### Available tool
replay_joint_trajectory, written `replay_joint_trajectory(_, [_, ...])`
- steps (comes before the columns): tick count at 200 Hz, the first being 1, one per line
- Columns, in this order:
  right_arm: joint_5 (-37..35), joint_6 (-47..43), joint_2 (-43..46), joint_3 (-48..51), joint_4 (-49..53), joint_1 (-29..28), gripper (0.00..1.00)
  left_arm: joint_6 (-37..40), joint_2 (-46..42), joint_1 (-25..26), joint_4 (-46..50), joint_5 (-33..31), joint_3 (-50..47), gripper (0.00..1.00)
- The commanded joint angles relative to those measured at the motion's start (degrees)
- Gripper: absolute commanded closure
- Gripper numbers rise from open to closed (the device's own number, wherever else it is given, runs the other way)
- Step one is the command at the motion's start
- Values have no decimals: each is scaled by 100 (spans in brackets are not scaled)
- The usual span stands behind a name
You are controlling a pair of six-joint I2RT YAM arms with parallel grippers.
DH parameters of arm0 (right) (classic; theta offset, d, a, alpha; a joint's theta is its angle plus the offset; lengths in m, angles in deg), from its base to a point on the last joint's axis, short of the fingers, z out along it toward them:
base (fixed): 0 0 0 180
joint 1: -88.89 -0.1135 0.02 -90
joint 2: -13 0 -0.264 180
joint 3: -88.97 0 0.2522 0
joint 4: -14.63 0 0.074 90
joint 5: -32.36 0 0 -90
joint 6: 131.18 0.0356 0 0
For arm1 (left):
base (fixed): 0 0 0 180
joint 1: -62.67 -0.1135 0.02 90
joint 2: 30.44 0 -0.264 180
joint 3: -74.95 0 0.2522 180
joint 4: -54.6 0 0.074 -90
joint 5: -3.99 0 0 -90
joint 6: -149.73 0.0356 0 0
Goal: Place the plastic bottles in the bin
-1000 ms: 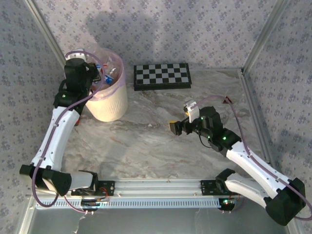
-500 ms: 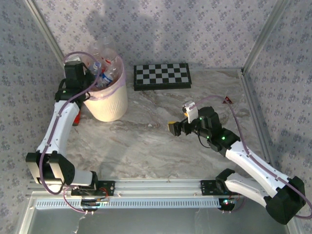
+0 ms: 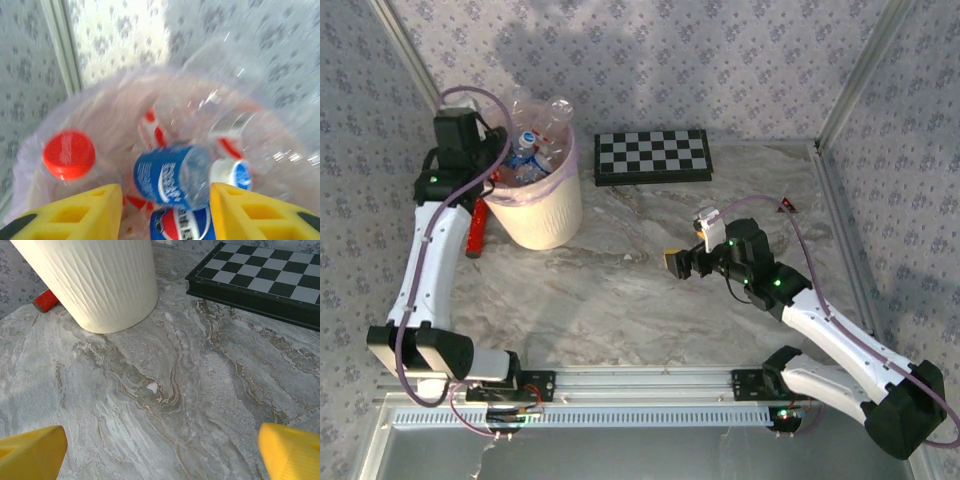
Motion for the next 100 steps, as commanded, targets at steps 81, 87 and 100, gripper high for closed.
replay_joint_trajectory(81, [-43,121,-146,-262,211,-66,0,636,1720,970,184,223,2487,14])
replay_joint_trajectory(87, [-53,123,-144,-263,207,-82,0,697,1859,985,191,151,2574,13])
replay_joint_trajectory(100, [-62,140,-158,-262,190,-91,0,768,2141,979,334,-138,2763,13])
